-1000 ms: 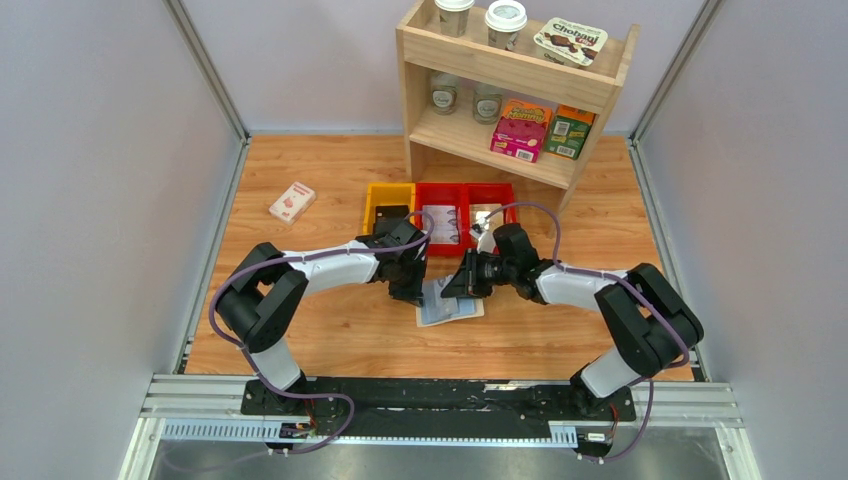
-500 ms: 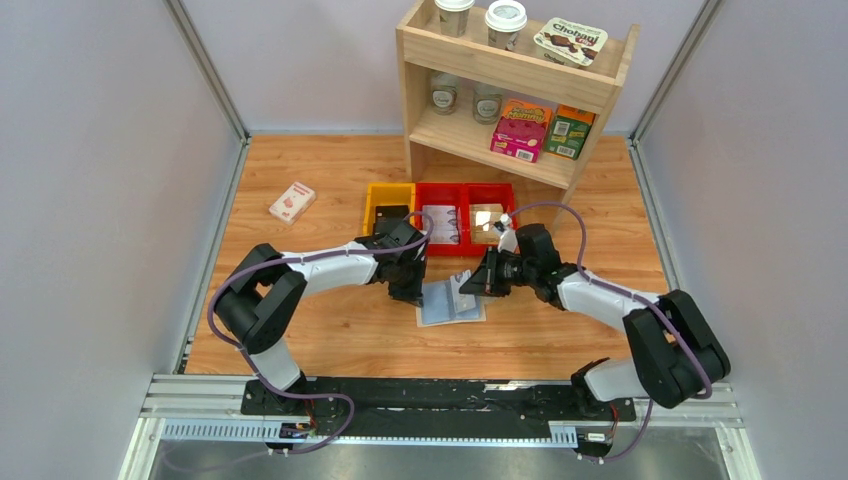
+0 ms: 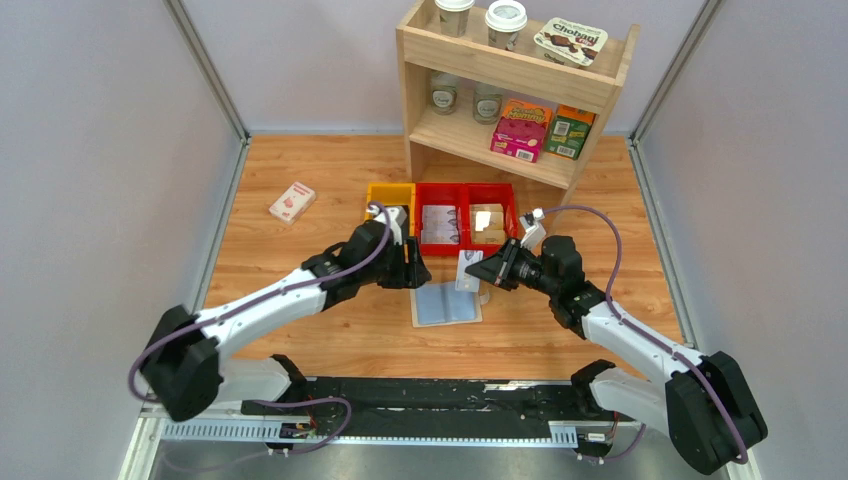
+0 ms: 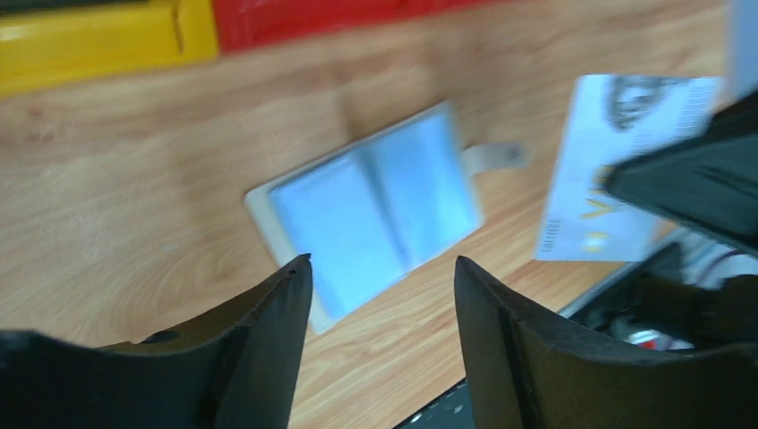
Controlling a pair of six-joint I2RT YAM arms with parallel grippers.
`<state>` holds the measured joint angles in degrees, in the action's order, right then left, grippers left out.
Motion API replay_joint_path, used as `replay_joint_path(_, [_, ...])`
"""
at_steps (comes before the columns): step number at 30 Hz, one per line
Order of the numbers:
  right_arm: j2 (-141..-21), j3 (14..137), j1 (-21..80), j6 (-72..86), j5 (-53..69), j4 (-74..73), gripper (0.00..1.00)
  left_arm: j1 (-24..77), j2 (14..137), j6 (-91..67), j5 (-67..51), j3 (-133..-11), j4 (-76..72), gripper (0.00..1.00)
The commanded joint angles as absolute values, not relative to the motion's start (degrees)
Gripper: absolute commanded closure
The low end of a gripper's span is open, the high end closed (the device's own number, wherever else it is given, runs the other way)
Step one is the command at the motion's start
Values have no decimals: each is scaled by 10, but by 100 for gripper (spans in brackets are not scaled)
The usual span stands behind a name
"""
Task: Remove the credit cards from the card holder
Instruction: Remove the credit card from the card holder.
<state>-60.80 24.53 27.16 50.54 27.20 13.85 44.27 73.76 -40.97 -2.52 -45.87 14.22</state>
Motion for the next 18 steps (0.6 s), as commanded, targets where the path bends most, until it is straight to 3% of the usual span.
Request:
replay_joint_path(1, [-569,250,300,568,199,261,100,444,619,-471,-2,-396,17,29])
replay_joint_path(8, [-572,279,353,591,137,343,100,445,525,-572,-2,-290,-228,23])
replay_joint_path(18, [-619,308,388,613,132,425,100,445,566,-661,-46,-237,-430,23])
